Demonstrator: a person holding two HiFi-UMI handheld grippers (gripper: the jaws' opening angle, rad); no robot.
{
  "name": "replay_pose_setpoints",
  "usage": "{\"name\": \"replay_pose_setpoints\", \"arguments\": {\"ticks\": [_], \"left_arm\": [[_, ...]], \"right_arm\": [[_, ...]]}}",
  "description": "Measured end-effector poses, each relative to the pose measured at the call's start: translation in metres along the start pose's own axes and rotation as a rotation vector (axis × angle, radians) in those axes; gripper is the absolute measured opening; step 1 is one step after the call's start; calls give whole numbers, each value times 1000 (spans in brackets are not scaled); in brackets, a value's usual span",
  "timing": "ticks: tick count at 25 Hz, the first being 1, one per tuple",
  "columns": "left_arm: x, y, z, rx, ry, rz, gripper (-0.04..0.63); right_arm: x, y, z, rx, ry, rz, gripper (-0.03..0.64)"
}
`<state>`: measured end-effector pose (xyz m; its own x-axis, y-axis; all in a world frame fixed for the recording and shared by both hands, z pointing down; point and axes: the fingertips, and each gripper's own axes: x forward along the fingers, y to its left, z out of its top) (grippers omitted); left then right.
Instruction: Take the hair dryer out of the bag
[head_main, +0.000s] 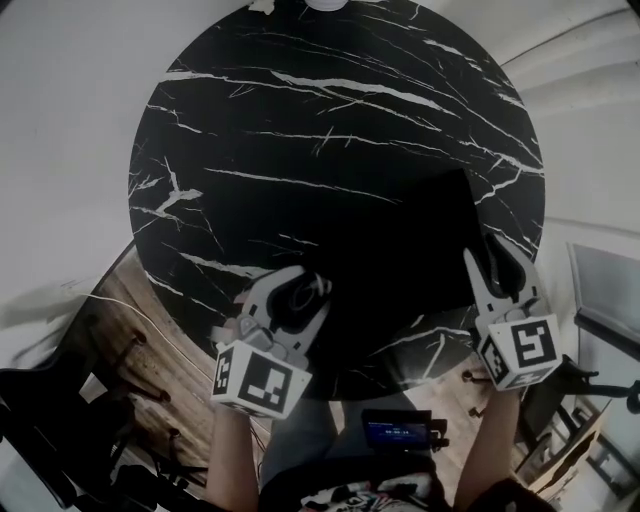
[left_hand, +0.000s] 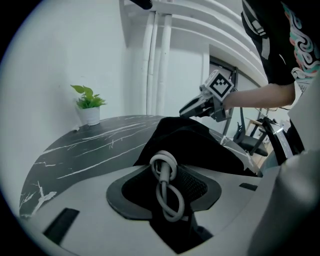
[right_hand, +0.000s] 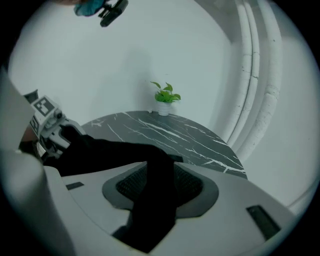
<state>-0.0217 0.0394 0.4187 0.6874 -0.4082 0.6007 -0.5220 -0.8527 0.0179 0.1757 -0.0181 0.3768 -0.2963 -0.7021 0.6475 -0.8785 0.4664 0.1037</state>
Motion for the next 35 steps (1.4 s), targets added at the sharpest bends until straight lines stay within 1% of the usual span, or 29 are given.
{"name": "replay_pose_setpoints", "arguments": {"ticks": [1, 3, 4, 6, 7, 8, 10, 12, 13, 16, 18, 21, 24, 26, 29, 32, 35], "left_arm": [[0, 0, 1, 5, -4, 0, 167], [-2, 0, 5, 23, -18, 0, 167], [-3, -1, 6, 33, -23, -1, 167], [-4, -2, 8, 48, -31, -3, 167], [-5, -2, 10, 50, -35, -4, 167], [-5, -3, 12, 50, -39, -6, 167], [-6, -5, 15, 54, -47, -15, 167], [-8, -8, 17, 61, -63, -33, 167], [-9, -10, 18, 55, -80, -45, 167], [-12, -13, 21, 34, -113, -60, 167], [-12, -14, 21, 34, -113, -58, 167], [-13, -15, 22, 33, -117, -60, 167], [-17, -13, 21, 15, -130, -56, 167], [-21, -9, 19, -4, -137, -48, 166], [-23, -6, 17, -6, -134, -39, 165], [-23, -5, 17, -2, -129, -39, 164], [-23, -5, 13, -6, -120, -39, 164]], "right_arm": [[-3, 7, 12, 11, -32, 37, 144], [-3, 30, 37, 3, -92, 118, 160], [-1, 45, 48, -26, -115, 162, 160], [11, 81, 61, -150, -132, 257, 159], [18, 96, 59, -228, -108, 290, 158], [24, 108, 54, -295, -65, 302, 158], [34, 120, 43, -368, 4, 275, 158], [40, 121, 40, -402, 15, 217, 136], [43, 119, 40, -417, 19, 192, 113], [49, 115, 41, -434, 38, 160, 64], [52, 111, 43, -420, 46, 153, 24], [55, 101, 46, -400, 48, 124, 18], [57, 89, 44, -413, 53, 83, 18], [56, 85, 44, -397, 38, 84, 18], [55, 83, 46, -366, 19, 84, 18], [53, 76, 48, -297, -16, 56, 18], [52, 70, 50, -226, -43, 66, 18]]}}
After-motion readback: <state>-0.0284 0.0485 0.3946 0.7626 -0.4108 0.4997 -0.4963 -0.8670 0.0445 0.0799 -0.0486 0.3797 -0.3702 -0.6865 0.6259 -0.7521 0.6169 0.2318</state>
